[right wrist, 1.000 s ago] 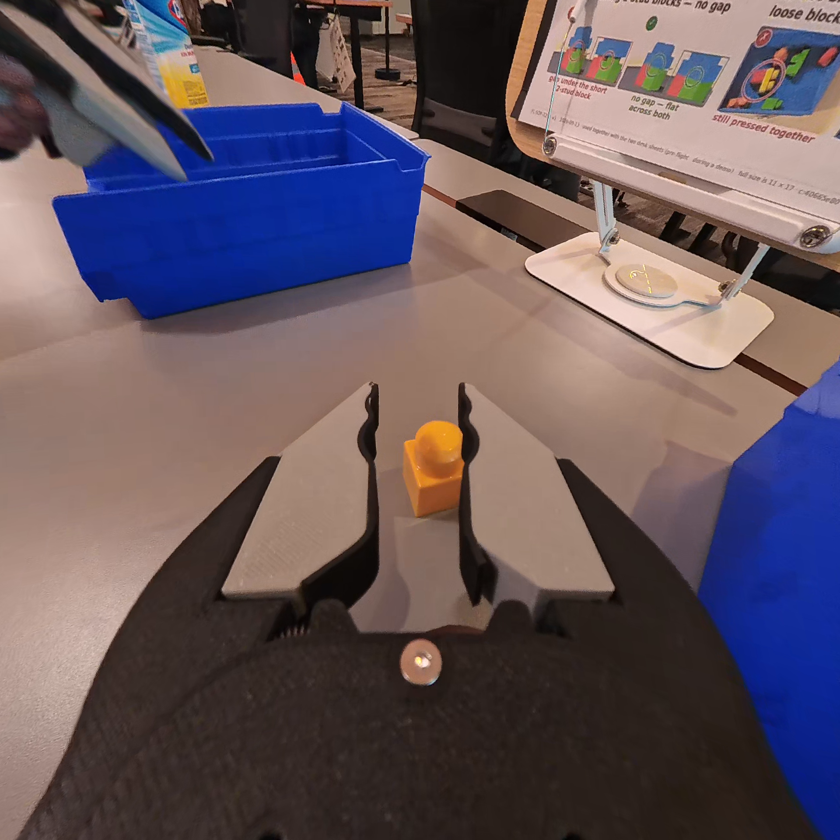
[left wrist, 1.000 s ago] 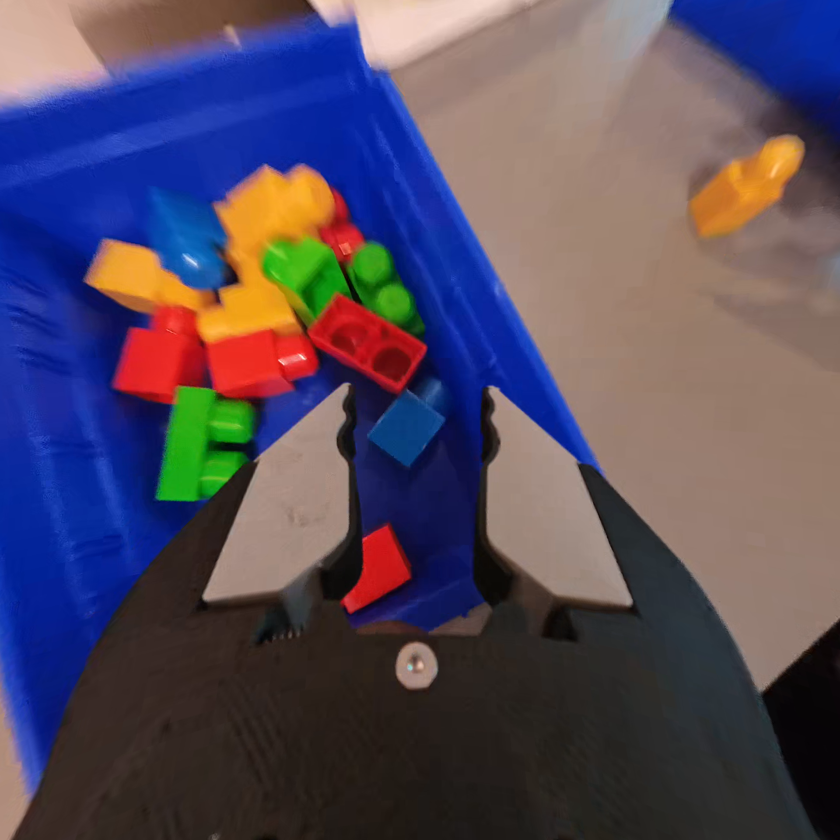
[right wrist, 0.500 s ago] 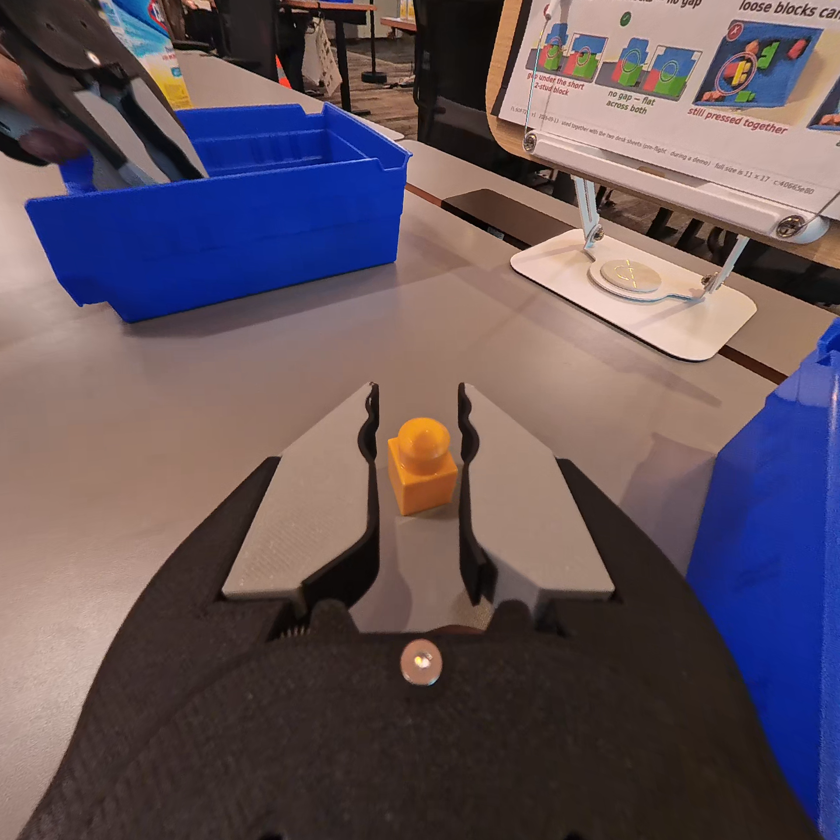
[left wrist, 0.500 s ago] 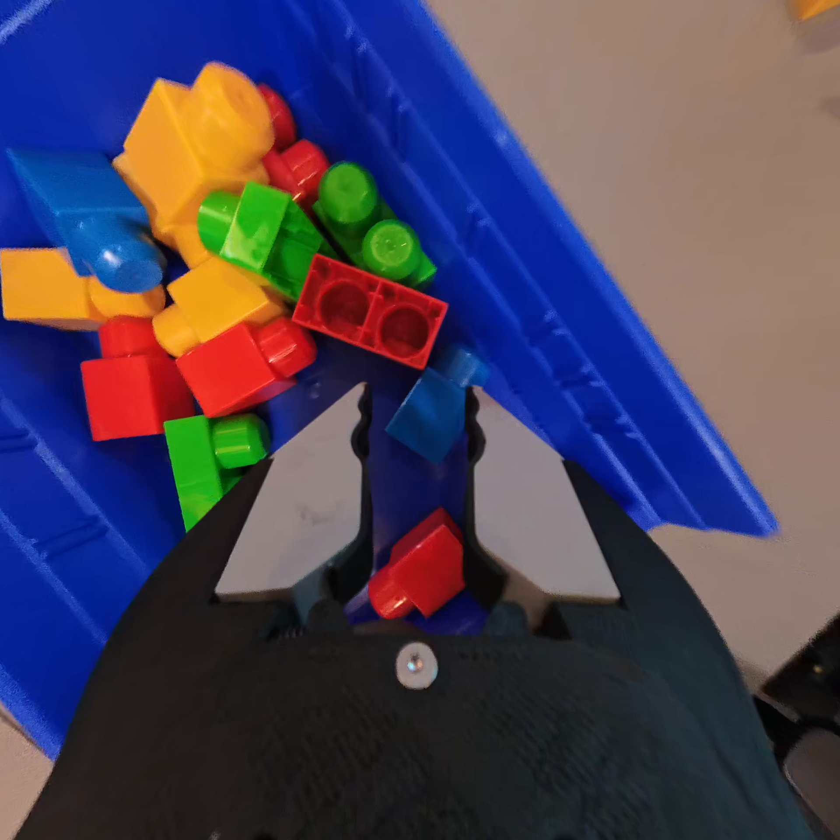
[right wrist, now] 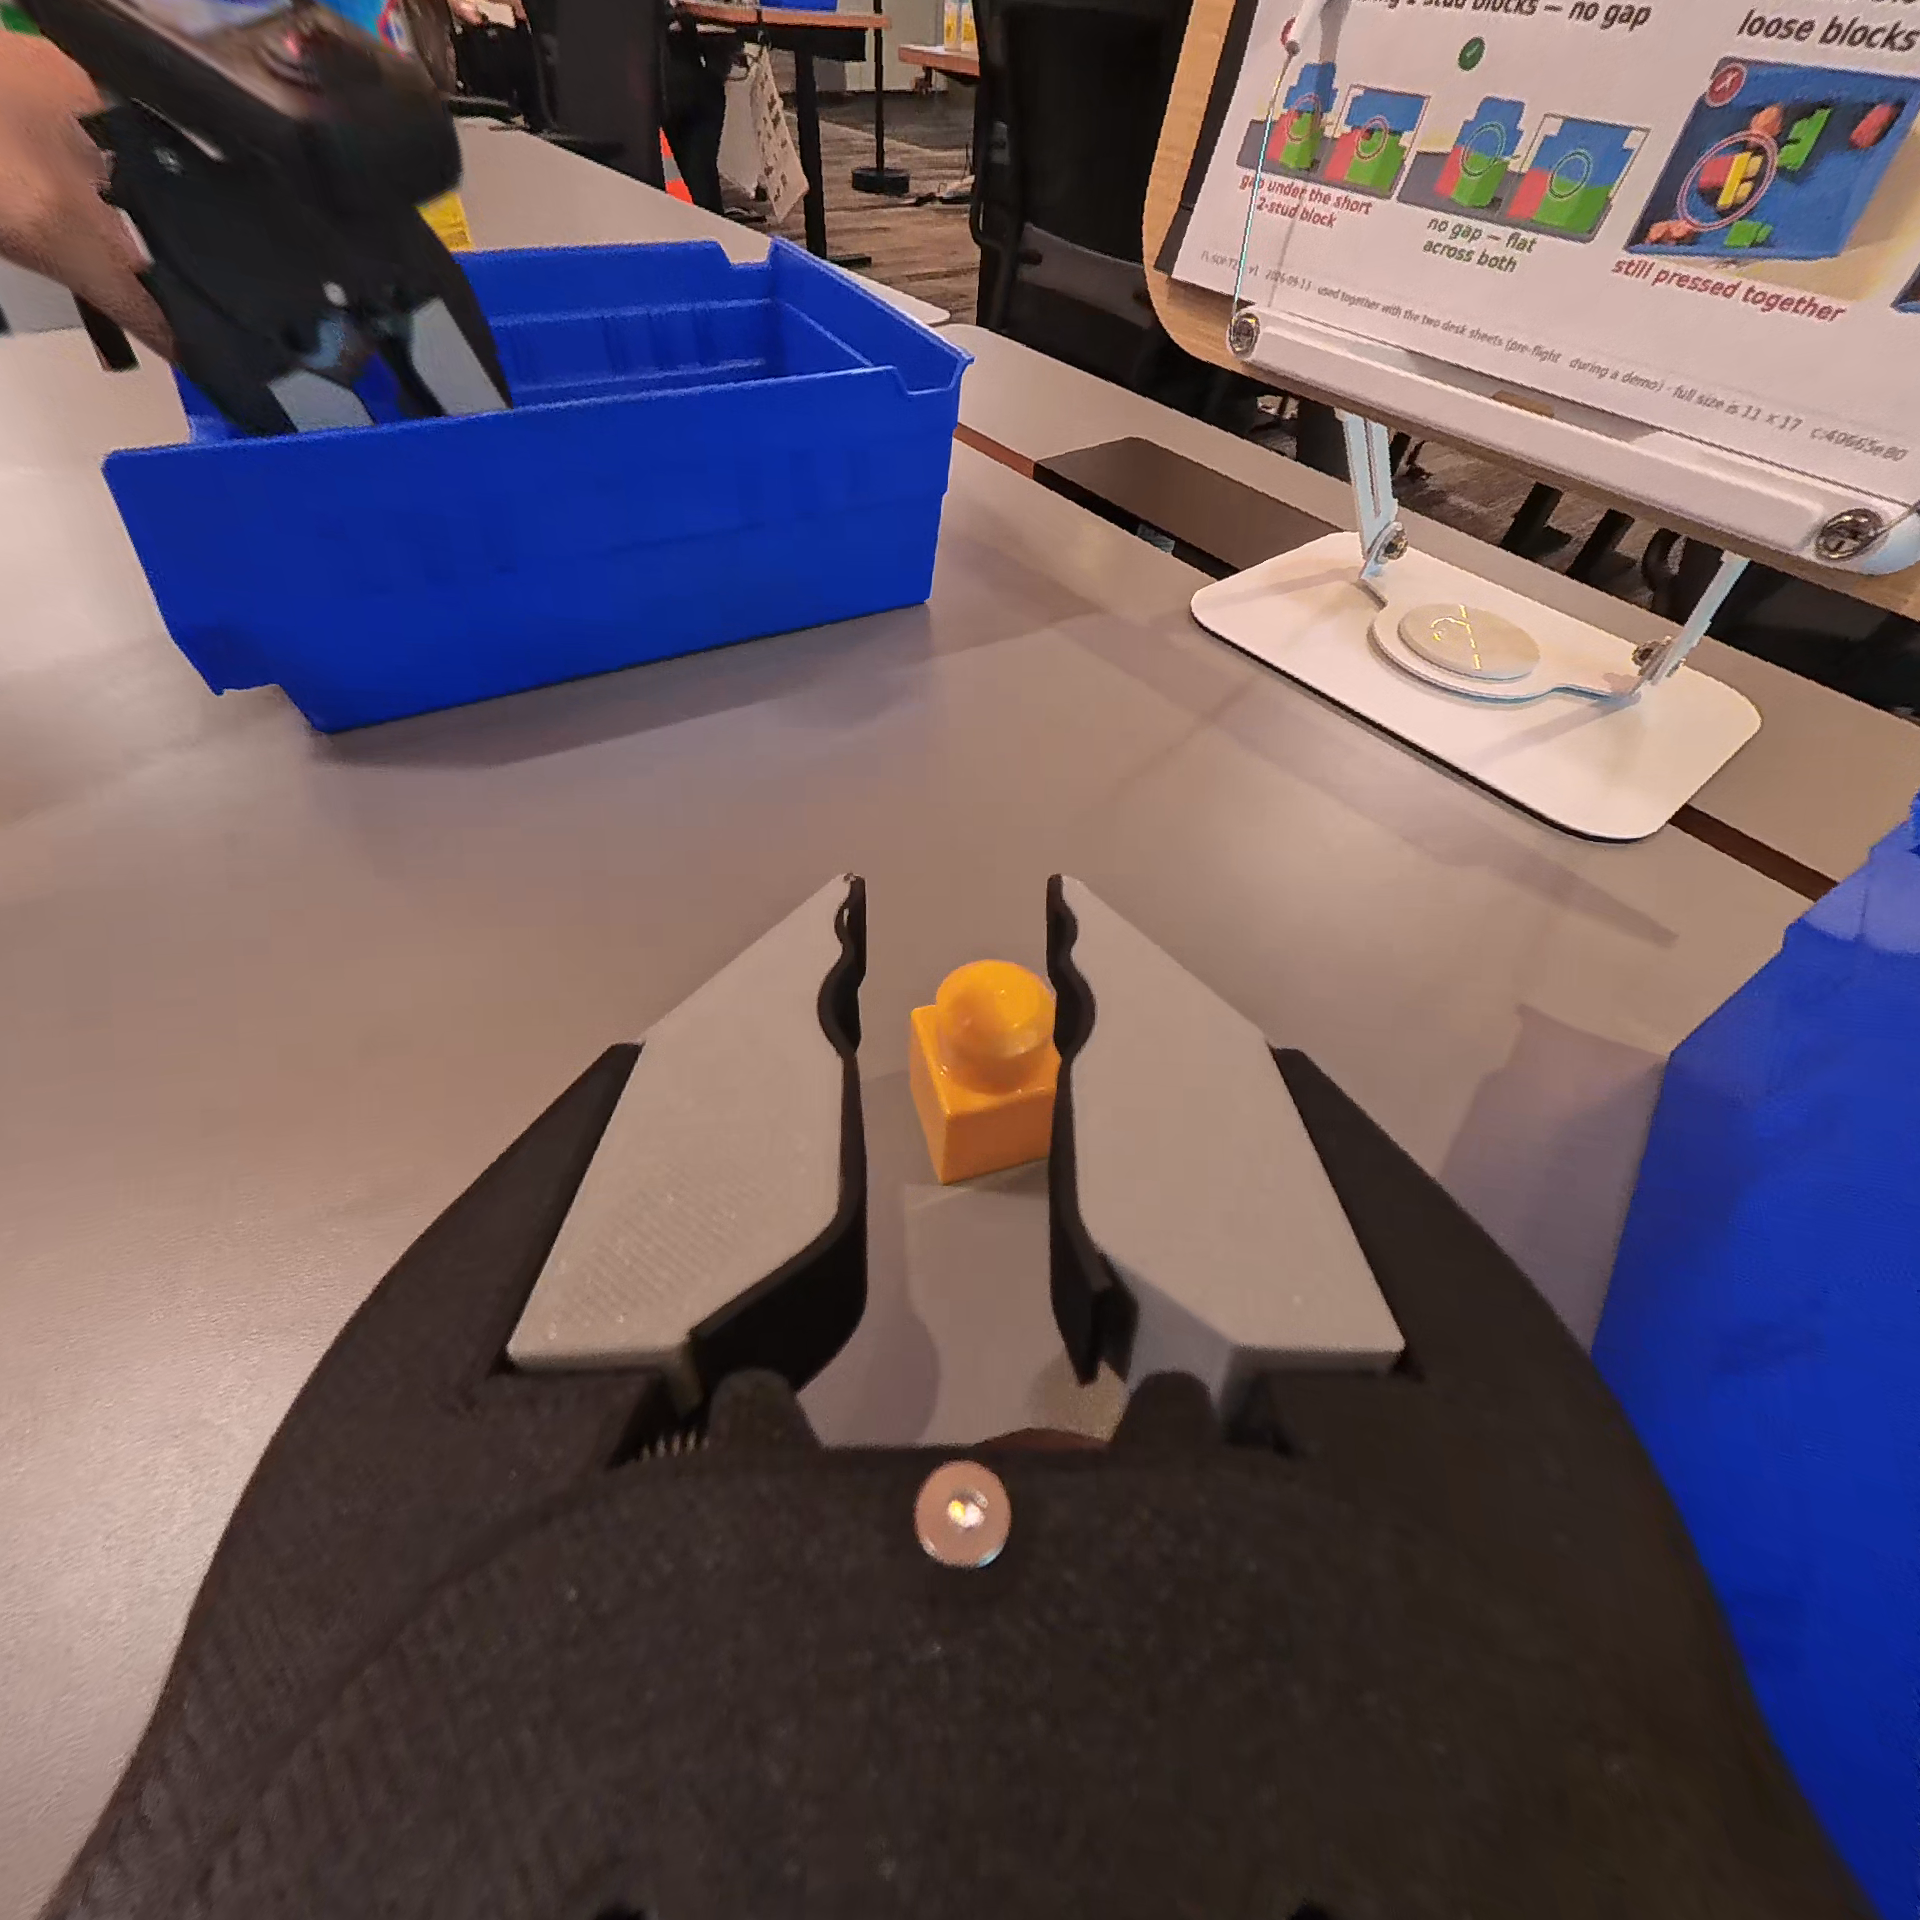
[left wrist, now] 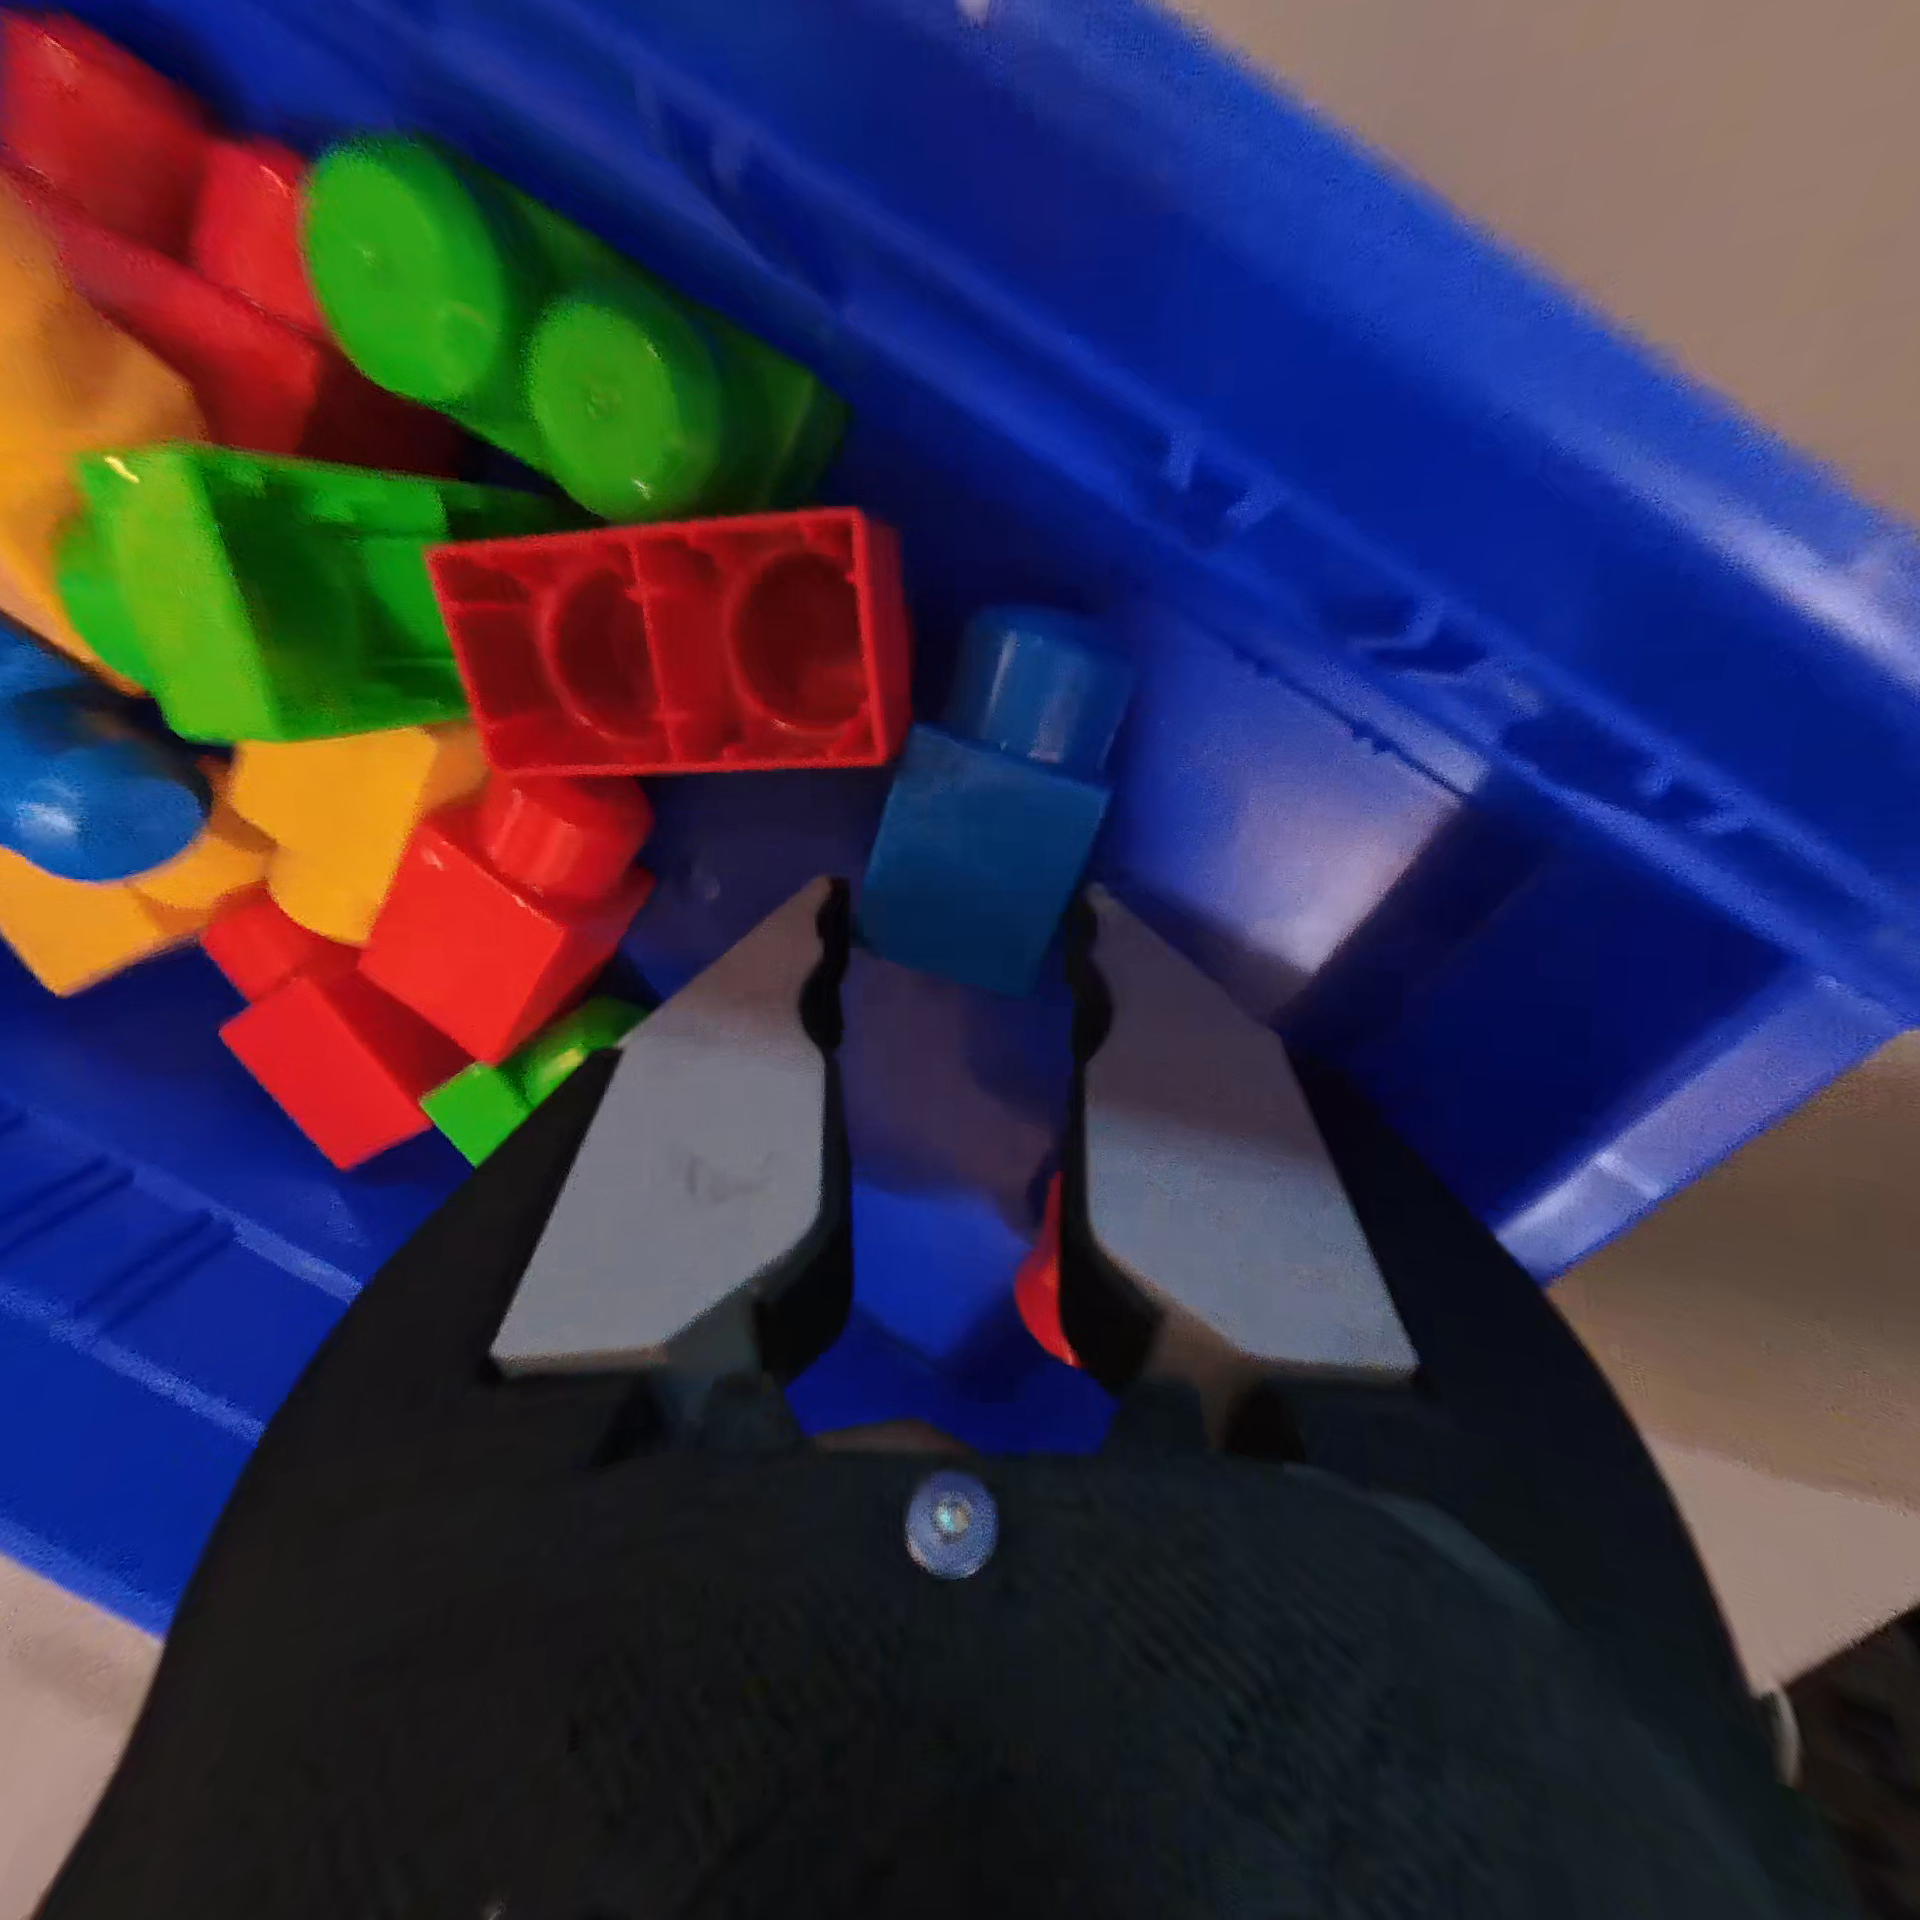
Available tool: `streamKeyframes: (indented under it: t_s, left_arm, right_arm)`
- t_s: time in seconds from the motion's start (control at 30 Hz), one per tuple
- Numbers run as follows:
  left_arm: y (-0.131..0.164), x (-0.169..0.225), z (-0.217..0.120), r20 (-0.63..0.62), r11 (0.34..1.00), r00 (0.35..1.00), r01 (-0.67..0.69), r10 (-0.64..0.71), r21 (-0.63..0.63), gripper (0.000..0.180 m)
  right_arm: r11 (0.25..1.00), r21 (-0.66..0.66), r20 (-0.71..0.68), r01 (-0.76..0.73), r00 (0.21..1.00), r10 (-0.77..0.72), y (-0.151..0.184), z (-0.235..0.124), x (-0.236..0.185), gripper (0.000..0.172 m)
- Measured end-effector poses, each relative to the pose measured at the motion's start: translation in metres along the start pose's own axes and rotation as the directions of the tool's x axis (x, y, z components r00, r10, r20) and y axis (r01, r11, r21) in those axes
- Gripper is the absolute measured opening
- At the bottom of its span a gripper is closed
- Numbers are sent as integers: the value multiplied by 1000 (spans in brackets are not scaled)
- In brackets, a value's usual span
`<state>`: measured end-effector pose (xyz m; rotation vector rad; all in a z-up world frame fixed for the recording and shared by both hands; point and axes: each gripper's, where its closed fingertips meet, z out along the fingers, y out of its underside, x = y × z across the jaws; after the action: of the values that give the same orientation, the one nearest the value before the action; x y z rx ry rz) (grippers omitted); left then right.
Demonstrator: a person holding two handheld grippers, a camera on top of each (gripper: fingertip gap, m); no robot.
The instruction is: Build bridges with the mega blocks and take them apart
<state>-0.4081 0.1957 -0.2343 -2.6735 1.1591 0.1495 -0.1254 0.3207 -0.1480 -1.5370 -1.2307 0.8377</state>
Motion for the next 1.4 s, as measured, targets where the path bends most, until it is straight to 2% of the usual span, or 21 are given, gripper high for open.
streamKeyframes:
  t_s: [0.1,0.2,0.27,0.37,0.43,0.53,0.6,0.7,0.77,0.9,1.0,1.1,1.27,1.33,1.4]
  left_arm:
    - [-10,-3,-12,17,994,1000,13,-15,106,39]
    - [-13,-11,-42,37,962,995,75,-87,263,39]
    - [-11,-19,-68,58,917,986,123,-156,380,39]
    - [-13,-28,-107,78,814,965,165,-249,558,39]
    - [-29,-20,-130,80,743,962,146,-259,653,39]
    - [-75,6,-147,103,691,967,91,-234,717,39]
    - [-114,28,-143,18,649,964,166,-267,742,39]
    - [-175,81,-126,-132,615,975,216,-179,759,38]
    - [-206,110,-110,-213,615,972,229,-102,755,38]
    - [-249,141,-96,-414,553,910,340,9,761,38]
    - [-261,144,-85,-462,548,887,374,26,748,38]
    - [-268,144,-80,-472,536,881,385,28,751,38]
    - [-276,136,-76,-530,497,848,457,6,738,39]
    - [-277,124,-68,-479,492,877,437,-45,753,40]
    - [-272,103,-55,-370,506,918,389,-143,770,44]
  right_arm:
    - [1000,9,2,-4,1000,4,-2,-2,1,31]
    - [1000,23,9,-13,1000,13,-6,-4,0,31]
    - [999,34,22,-27,999,26,-8,-5,-2,31]
    - [998,46,44,-42,998,40,-12,-7,-6,31]
    - [997,53,82,-59,995,55,-15,-7,-12,32]
    - [992,67,190,-105,978,91,-20,-7,-30,38]
    - [987,100,252,-125,963,97,-26,-10,-41,43]
    - [978,166,316,-124,947,66,-40,-19,-53,49]
    - [968,211,371,-137,927,51,-49,-27,-60,54]
    - [954,222,478,-203,875,75,-56,-37,-69,57]
    - [963,182,463,-201,881,96,-48,-31,-64,53]
    - [971,160,477,-179,875,83,-43,-29,-68,29]
    - [972,133,408,-193,905,123,-42,-27,-54,28]
    - [981,129,313,-145,945,98,-38,-25,-41,28]
    - [992,100,175,-79,983,61,-32,-24,-22,28]
